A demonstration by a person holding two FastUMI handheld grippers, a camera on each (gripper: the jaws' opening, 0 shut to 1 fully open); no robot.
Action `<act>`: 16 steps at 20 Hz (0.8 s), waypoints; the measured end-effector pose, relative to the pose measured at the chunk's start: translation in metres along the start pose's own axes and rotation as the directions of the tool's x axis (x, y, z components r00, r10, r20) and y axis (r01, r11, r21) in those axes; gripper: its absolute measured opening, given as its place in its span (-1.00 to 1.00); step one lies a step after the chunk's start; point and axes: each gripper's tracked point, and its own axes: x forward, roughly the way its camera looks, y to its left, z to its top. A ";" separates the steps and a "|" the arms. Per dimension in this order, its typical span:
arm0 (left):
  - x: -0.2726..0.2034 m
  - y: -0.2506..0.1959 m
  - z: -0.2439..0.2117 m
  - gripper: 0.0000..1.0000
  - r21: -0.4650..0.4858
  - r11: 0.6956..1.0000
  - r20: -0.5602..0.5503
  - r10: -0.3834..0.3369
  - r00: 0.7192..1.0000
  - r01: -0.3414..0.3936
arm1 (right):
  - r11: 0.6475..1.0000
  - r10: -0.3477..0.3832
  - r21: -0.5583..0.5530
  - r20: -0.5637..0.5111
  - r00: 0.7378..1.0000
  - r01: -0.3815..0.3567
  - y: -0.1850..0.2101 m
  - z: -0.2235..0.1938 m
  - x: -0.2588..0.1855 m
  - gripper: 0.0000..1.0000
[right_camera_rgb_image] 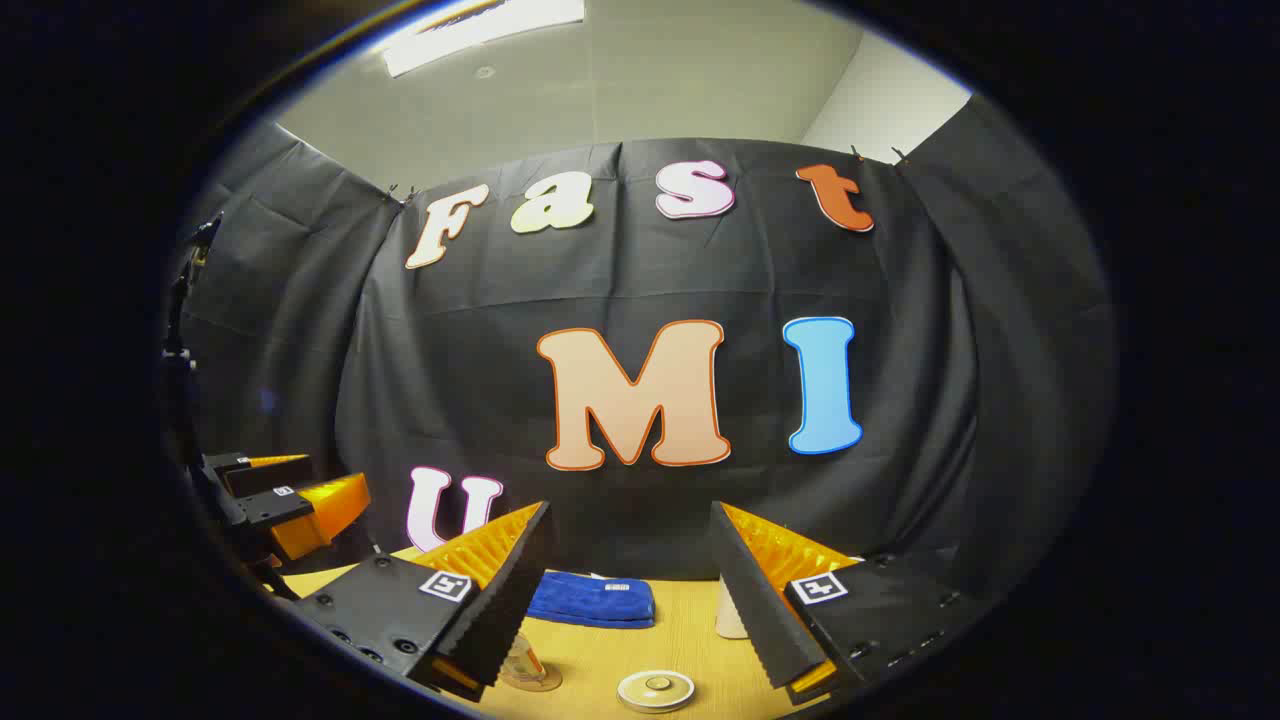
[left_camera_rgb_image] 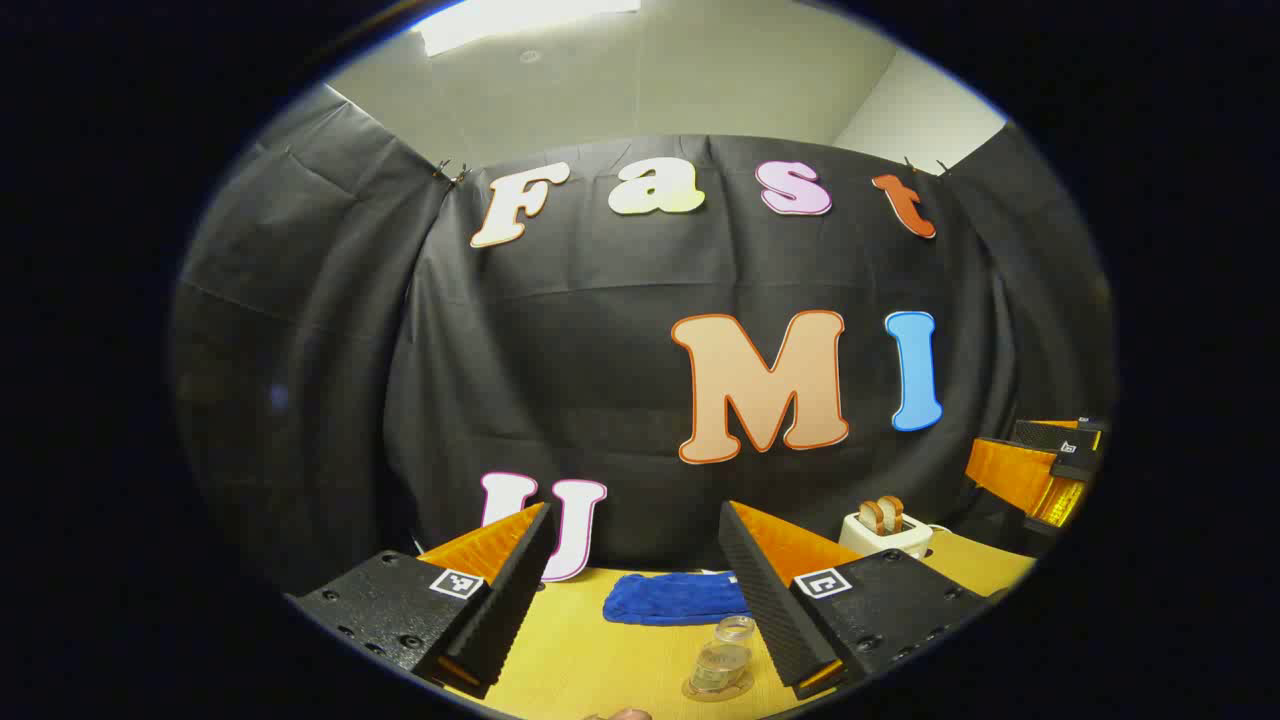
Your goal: Open the teacup lid with one hand, grasp the water bottle and pour water into the teacup with the other hand; after pouring, place the water bottle on the coaster and then close the teacup lid.
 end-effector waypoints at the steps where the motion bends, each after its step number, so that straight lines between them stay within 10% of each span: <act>1: 0.001 -0.001 0.002 0.92 -0.001 1.000 0.004 -0.004 1.000 0.004 | 1.000 -0.003 -0.007 -0.001 1.000 0.003 -0.001 -0.001 -0.001 0.87; 16: -0.004 -0.002 -0.001 0.92 -0.042 0.999 0.007 -0.020 1.000 0.021 | 0.999 0.003 -0.038 -0.037 0.999 -0.005 -0.003 -0.026 0.000 1.00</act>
